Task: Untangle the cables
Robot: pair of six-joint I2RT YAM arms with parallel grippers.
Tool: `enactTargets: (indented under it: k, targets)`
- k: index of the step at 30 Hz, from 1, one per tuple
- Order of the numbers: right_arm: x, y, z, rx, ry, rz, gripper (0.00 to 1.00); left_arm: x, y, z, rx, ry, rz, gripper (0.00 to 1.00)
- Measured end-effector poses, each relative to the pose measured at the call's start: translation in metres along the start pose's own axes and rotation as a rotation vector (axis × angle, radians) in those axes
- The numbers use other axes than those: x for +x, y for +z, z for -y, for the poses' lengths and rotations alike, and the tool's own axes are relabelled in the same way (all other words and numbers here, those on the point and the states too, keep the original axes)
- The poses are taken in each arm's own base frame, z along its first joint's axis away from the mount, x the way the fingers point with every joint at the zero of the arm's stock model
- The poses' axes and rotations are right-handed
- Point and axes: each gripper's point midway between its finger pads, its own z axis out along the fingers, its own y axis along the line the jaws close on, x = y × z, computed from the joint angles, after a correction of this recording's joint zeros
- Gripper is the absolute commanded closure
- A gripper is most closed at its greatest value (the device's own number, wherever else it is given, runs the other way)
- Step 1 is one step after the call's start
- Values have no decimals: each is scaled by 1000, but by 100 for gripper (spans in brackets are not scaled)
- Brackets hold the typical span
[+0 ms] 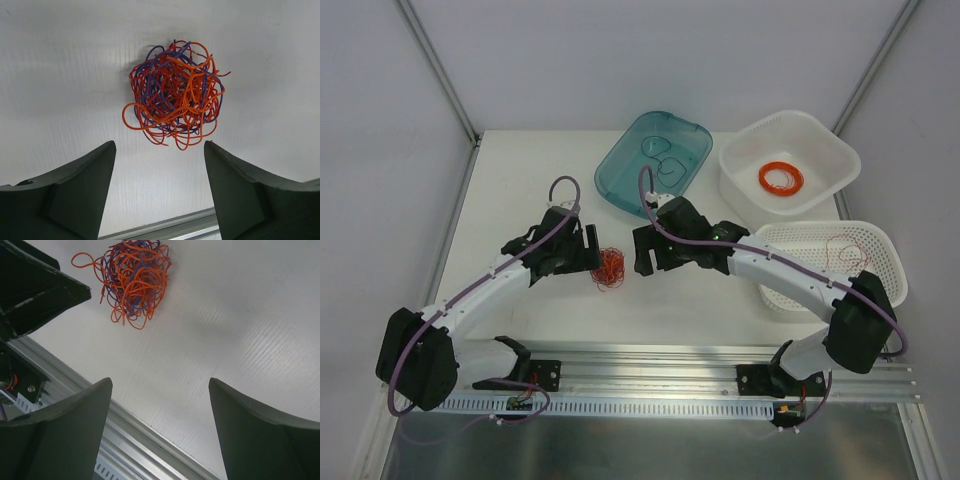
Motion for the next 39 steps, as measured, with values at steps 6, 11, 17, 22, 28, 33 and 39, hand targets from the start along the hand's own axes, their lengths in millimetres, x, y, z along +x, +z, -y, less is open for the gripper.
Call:
enactTargets:
  k: [6,11,17,22,28,33,39]
  targets:
    - [-11,10,-6,-72,8,-2,19,4,18,-3,-15,53,-38,30]
    - [-18,16,-4,-119,35,-3,19,0,23,0,12,179,-48,29]
    - [-27,19,-6,-172,53,22,20,-14,20,2,39,359,-15,29]
    - [-28,25,-10,-214,74,25,22,-15,24,5,78,477,-31,36]
    - [-29,42,-11,-245,135,26,24,-6,33,8,121,548,-88,68]
    - [-24,57,-8,-257,194,16,25,-6,33,12,144,569,-90,97]
    - [-22,79,-11,-285,263,9,25,-7,29,17,170,566,-81,100]
